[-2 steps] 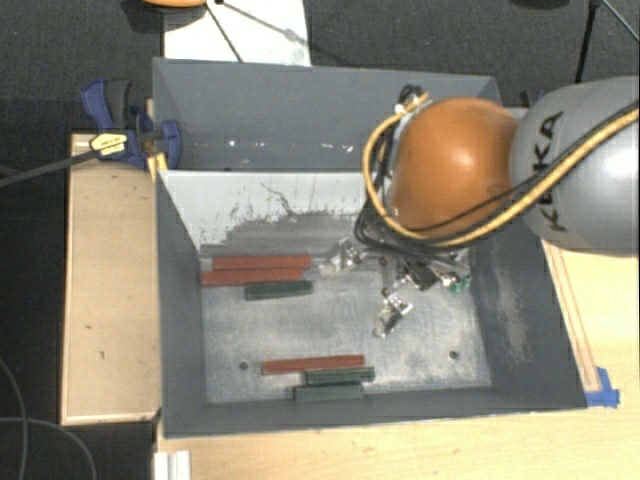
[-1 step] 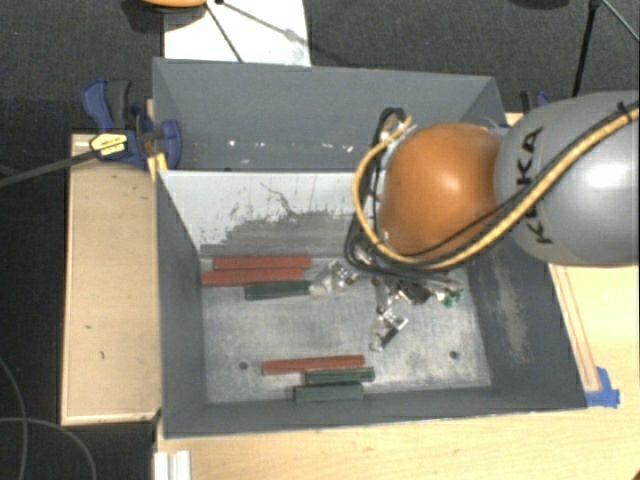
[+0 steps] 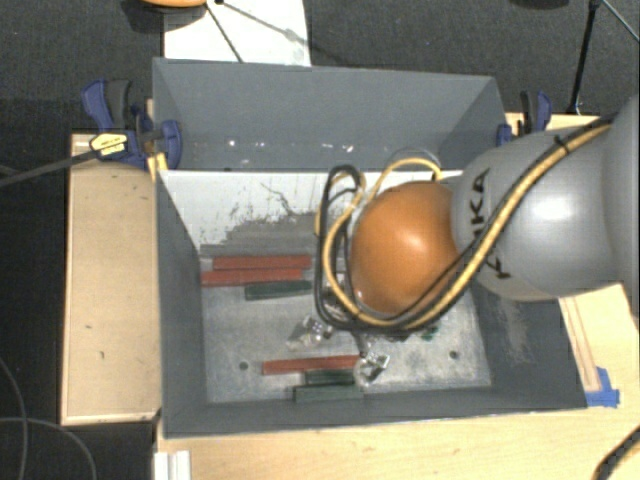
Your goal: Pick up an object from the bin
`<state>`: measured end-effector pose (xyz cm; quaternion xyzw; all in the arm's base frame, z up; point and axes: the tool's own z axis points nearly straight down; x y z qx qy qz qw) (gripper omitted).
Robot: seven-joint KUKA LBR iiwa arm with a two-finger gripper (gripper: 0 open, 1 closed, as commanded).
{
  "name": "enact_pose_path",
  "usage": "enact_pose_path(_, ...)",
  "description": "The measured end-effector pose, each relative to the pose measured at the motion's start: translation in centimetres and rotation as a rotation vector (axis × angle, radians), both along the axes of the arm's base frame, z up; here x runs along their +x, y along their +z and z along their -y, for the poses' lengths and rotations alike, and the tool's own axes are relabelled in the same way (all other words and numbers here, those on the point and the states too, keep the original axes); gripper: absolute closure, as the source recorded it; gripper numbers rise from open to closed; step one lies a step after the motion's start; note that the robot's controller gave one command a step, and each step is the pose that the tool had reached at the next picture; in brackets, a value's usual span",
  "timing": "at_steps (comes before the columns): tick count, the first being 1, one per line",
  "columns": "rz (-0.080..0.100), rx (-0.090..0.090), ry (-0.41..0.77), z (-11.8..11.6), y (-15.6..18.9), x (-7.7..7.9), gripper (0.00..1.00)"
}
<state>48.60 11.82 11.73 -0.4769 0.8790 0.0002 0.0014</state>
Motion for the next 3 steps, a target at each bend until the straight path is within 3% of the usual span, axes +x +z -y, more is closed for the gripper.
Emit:
enact_pose_path(1, 0.014, 0.001, -0.111, -1.3, -3.6, 1.9, 1.0)
enact_pose_path(2, 0.014, 0.002, -0.111, -1.3, -3.6, 1.9, 1.0)
enact_pose_path(3, 0.002, 0.001, -0.096, -2.1, 12.0, 2.5, 1.0)
